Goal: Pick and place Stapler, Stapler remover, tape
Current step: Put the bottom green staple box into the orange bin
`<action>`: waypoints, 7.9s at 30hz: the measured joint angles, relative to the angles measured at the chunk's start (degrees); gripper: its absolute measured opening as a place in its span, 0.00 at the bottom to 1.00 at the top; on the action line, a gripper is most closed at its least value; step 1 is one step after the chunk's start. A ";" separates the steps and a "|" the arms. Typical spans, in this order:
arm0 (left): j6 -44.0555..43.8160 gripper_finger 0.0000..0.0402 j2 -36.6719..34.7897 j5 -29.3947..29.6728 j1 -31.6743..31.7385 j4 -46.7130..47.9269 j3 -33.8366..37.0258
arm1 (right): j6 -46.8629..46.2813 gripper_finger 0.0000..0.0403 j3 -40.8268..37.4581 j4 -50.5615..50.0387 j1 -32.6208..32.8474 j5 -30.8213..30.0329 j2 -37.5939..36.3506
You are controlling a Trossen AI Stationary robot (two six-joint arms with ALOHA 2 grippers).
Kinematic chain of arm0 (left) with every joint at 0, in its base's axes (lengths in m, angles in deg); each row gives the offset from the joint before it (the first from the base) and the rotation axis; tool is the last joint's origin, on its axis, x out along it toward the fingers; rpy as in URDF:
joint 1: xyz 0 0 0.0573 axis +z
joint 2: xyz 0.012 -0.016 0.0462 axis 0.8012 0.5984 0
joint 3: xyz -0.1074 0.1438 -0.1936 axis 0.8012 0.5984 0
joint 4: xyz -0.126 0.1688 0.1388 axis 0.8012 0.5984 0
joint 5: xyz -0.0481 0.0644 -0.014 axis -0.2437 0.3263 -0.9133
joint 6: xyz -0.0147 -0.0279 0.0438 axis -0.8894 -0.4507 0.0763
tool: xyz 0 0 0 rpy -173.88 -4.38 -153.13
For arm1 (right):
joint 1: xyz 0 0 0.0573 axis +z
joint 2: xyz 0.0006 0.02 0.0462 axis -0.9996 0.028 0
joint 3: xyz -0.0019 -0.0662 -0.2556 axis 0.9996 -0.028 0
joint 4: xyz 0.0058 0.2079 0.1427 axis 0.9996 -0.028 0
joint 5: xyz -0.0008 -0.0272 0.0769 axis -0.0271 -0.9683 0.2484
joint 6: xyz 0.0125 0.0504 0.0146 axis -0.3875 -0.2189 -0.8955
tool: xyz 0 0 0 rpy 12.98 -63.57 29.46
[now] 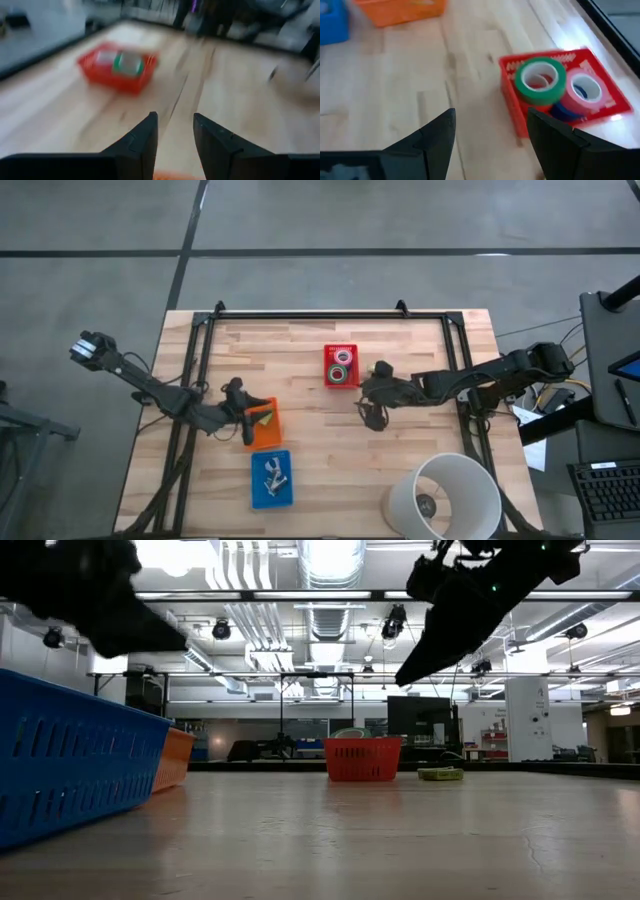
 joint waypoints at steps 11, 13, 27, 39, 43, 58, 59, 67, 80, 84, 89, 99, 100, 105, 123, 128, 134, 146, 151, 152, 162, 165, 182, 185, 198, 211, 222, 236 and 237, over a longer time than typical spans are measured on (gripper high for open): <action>19.21 0.31 2.02 -7.10 0.02 -34.44 -0.42 | -15.17 0.57 -6.86 -0.10 -6.03 -1.00 0.00; 21.17 0.32 2.72 -10.24 0.02 -37.38 -0.42 | -16.73 0.56 -8.24 -0.20 -7.19 -1.07 0.00; 28.29 0.31 9.20 -11.22 0.15 -39.81 -4.89 | -30.10 0.67 -12.99 4.02 -12.57 -4.38 1.91; 27.95 0.31 10.80 -11.21 0.15 -40.53 -5.45 | -30.87 0.89 -10.64 4.54 -12.48 -6.22 13.02; 27.94 0.31 10.91 -11.21 0.15 -40.53 -5.42 | -31.06 0.88 -9.61 5.01 -12.43 -8.41 15.80; 27.95 0.31 10.99 -11.19 0.15 -40.13 -5.21 | -31.98 0.61 -8.99 4.27 -12.40 -6.87 15.96; 27.94 0.31 10.99 -11.19 0.15 -40.13 -5.19 | -31.74 0.59 -8.99 4.17 -12.21 -6.45 15.96; 27.92 0.31 10.99 -11.16 0.15 -40.16 -5.10 | -26.57 0.57 -9.21 3.77 -9.15 -5.35 13.85; 26.15 0.31 11.09 -10.49 0.27 -39.89 -5.08 | -14.82 0.57 -9.34 7.87 -0.89 -3.11 7.47; 20.02 0.31 12.38 -8.43 1.08 -39.59 -5.06 | -7.79 0.58 -9.25 14.85 2.04 -3.50 6.75; 9.50 0.31 15.45 -8.51 2.85 -39.57 -5.06 | 0.20 0.58 -6.92 18.98 5.67 -3.65 6.91; -2.50 0.31 23.53 -9.91 6.55 -39.59 -8.01 | 14.39 0.57 1.90 19.22 10.84 -8.84 7.28; -3.41 0.31 24.38 -10.15 6.94 -39.58 -8.47 | 15.58 0.57 2.62 19.24 11.06 -8.90 7.28; -5.14 0.31 29.11 -13.52 8.74 -39.59 -11.93 | 19.54 0.57 4.81 19.22 11.17 -9.20 7.28; -8.41 0.32 38.56 -13.79 11.80 -38.36 -20.63 | 25.74 0.57 6.12 20.04 11.79 -10.80 7.28; -10.61 0.31 40.39 -14.66 13.06 -38.46 -21.57 | 26.73 0.57 6.15 20.85 11.77 -10.90 7.28; -10.59 0.32 41.00 -14.99 13.20 -38.34 -22.79 | 27.23 0.57 6.13 20.80 11.79 -11.96 7.28; -10.64 0.32 40.68 -18.79 13.14 -38.67 -22.81 | 27.23 0.57 6.02 20.68 11.77 -11.94 7.28; -11.53 0.31 40.94 -18.88 14.19 -38.81 -22.81 | 27.26 0.57 6.00 20.93 11.76 -11.94 7.28; -11.54 0.31 40.94 -19.03 14.44 -38.63 -22.86 | 27.25 0.57 6.00 20.93 11.75 -11.94 7.28; -9.48 0.31 40.94 -21.92 15.58 -37.44 -24.51 | 27.83 0.57 6.00 21.48 11.75 -12.13 7.28; -9.45 0.31 40.94 -22.53 15.86 -37.23 -24.58 | 28.42 0.57 6.00 21.78 11.77 -12.13 7.26; -8.61 0.15 40.94 -24.42 16.81 -36.76 -24.62 | 29.91 0.58 5.91 21.92 11.62 -12.18 7.28; -8.22 0.15 40.94 -24.52 16.90 -36.72 -24.62 | 30.29 0.60 5.91 21.92 11.62 -12.13 7.28; -6.37 0.08 40.94 -24.82 16.98 -37.05 -24.10 | 29.94 0.73 5.96 21.87 11.73 -11.33 7.32; -4.94 0.08 37.30 -25.31 17.05 -25.80 -23.68 | 26.99 0.74 5.98 16.32 13.70 -11.76 4.34; -5.88 0.10 22.02 -26.63 16.79 15.44 -23.92 | 17.80 0.74 5.94 6.92 13.74 -11.92 2.58; -17.75 0.11 13.25 -40.89 14.91 40.40 -21.48 | 16.39 0.69 5.52 6.60 13.26 -11.92 3.13; -18.03 0.10 13.93 -42.24 14.81 39.73 -20.79 | 16.41 0.69 5.48 6.57 13.24 -11.92 3.13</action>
